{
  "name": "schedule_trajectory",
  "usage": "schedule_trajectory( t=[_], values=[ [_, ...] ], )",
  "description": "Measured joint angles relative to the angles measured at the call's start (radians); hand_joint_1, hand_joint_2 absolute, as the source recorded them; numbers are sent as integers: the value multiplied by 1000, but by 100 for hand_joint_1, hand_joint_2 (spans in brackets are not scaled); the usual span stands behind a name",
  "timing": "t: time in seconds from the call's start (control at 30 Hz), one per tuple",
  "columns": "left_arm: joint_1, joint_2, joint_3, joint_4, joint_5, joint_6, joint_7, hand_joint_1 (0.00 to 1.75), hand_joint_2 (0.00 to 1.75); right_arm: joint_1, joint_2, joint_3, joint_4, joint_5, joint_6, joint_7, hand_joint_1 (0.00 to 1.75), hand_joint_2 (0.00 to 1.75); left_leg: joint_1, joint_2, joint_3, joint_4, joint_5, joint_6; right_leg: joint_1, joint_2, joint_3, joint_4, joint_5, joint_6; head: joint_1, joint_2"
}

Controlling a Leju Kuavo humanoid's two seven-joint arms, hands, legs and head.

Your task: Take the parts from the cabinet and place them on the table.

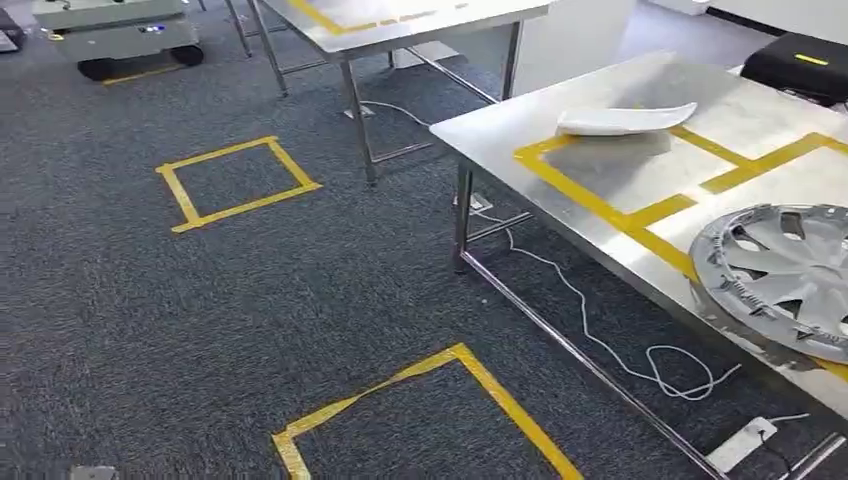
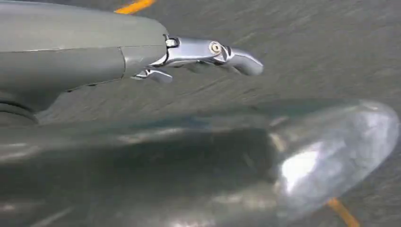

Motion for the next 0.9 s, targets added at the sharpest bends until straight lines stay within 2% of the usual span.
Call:
schedule_trajectory(
  t=[0.03,0.07,0.1,0.13,0.17,0.2,0.23,0.27,0.3,0.37,0.4,0.43,0.47,0.5,0.53,0.57,0.6,0.63,0.67,0.7,0.73,0.77,0.8,0.87,0.9],
  values=[
    [-1,-21,36,-10,-6,-29,0,0,0,-1,0,-1,-18,3,5,-16,0,0,6,7,-18,83,-46,-7,0,-17,-15,0,12,1,0,0],
    [0,-44,61,-12,-4,-35,5,0,0,-6,0,-6,-36,9,15,-32,0,0,14,9,-26,148,-56,-15,0,-33,-31,1,24,3,-1,0],
    [7,-54,72,-16,4,-35,17,0,0,-11,0,-12,-51,14,28,-47,0,0,22,10,-18,174,-29,-22,0,-48,-47,3,34,6,0,0],
    [18,-64,77,-25,11,-33,26,0,0,-15,0,-18,-68,19,43,-59,0,0,29,12,7,163,18,-28,0,-63,-67,7,43,11,0,0],
    [26,-72,79,-33,16,-33,29,0,0,-20,0,-20,-81,20,48,-64,0,0,34,17,46,122,58,-34,-2,-75,-85,15,51,17,-1,0],
    [31,-79,83,-38,17,-31,31,0,0,-23,0,-23,-90,21,54,-66,0,0,38,36,105,48,72,-40,-5,-86,-100,26,56,23,0,0],
    [32,-88,85,-44,21,-31,32,0,0,-24,0,-27,-102,24,58,-70,0,0,42,90,188,-57,47,-48,-3,-100,-107,42,60,31,-2,0],
    [32,-91,85,-52,23,-31,32,0,0,-21,0,-32,-112,27,62,-75,0,0,42,104,265,-161,34,-42,-3,-114,-118,67,59,37,2,0],
    [30,-96,85,-56,25,-30,33,0,0,-25,0,-37,-118,28,63,-77,0,0,31,95,263,-183,6,-25,-6,-130,-130,74,66,46,5,0],
    [48,-103,88,-62,17,-42,33,0,0,-40,0,-40,-127,37,79,-97,0,0,24,79,243,-171,9,-5,-16,-151,-135,75,76,60,4,0],
    [62,-107,87,-65,10,-51,32,0,0,-44,0,-40,-132,39,86,-107,0,0,24,70,241,-175,15,9,-21,-151,-141,75,73,68,3,0],
    [70,-109,88,-71,-7,-61,25,0,0,-48,0,-40,-138,44,95,-117,0,0,25,64,235,-175,21,19,-25,-92,-149,94,49,78,5,0],
    [74,-110,86,-76,-32,-77,15,0,0,-47,0,-40,-141,51,104,-129,0,0,24,51,226,-176,22,28,-27,-41,-167,151,0,81,4,0],
    [77,-112,81,-83,-60,-94,1,0,0,-46,0,-43,-146,61,109,-139,0,0,21,35,217,-176,23,38,-26,-17,-199,232,-44,82,6,0],
    [81,-114,73,-86,-77,-104,-12,0,0,-48,0,-43,-153,75,114,-148,0,0,18,24,210,-176,26,41,-25,-6,-230,313,-78,82,5,0],
    [87,-117,65,-91,-88,-109,-20,0,0,-50,0,-43,-158,86,116,-155,0,0,14,14,206,-176,27,42,-24,-2,-252,374,-92,80,5,0],
    [95,-119,59,-93,-101,-115,-26,0,0,-53,0,-42,-163,98,119,-161,0,0,11,2,205,-176,30,42,-22,-2,-254,393,-85,77,5,0],
    [106,-121,50,-97,-115,-115,-32,0,0,-53,0,-42,-169,107,125,-166,0,0,9,-10,205,-176,33,43,-20,-1,-228,361,-57,72,5,0],
    [116,-122,41,-103,-124,-115,-37,0,0,-54,0,-40,-175,110,126,-170,0,0,7,-23,206,-175,38,46,-18,3,-179,281,-17,66,5,0],
    [121,-123,33,-107,-128,-115,-40,0,0,-54,0,-40,-181,112,126,-171,0,0,7,-36,208,-175,39,45,-18,17,-124,187,17,62,5,0],
    [124,-124,28,-110,-132,-113,-42,0,0,-53,0,-40,-188,113,126,-172,0,0,7,-46,209,-175,43,40,-18,54,-72,102,33,59,5,0],
    [125,-124,23,-111,-133,-113,-43,0,0,-54,0,-40,-190,114,126,-173,0,0,5,-55,207,-172,44,35,-20,86,-38,71,11,54,3,0],
    [127,-124,17,-115,-134,-113,-45,0,0,-54,0,-40,-191,115,126,-173,0,0,4,-68,204,-169,42,30,-19,80,-42,60,5,55,6,0],
    [130,-127,12,-117,-135,-112,-46,0,0,-56,0,-39,-198,116,126,-174,0,0,6,-88,203,-171,35,19,-17,59,-41,51,-20,44,5,0],
    [131,-126,10,-121,-135,-112,-46,0,0,-56,0,-39,-202,116,126,-174,0,0,6,-91,205,-168,24,13,-24,50,-22,42,-23,37,5,0]
  ],
)
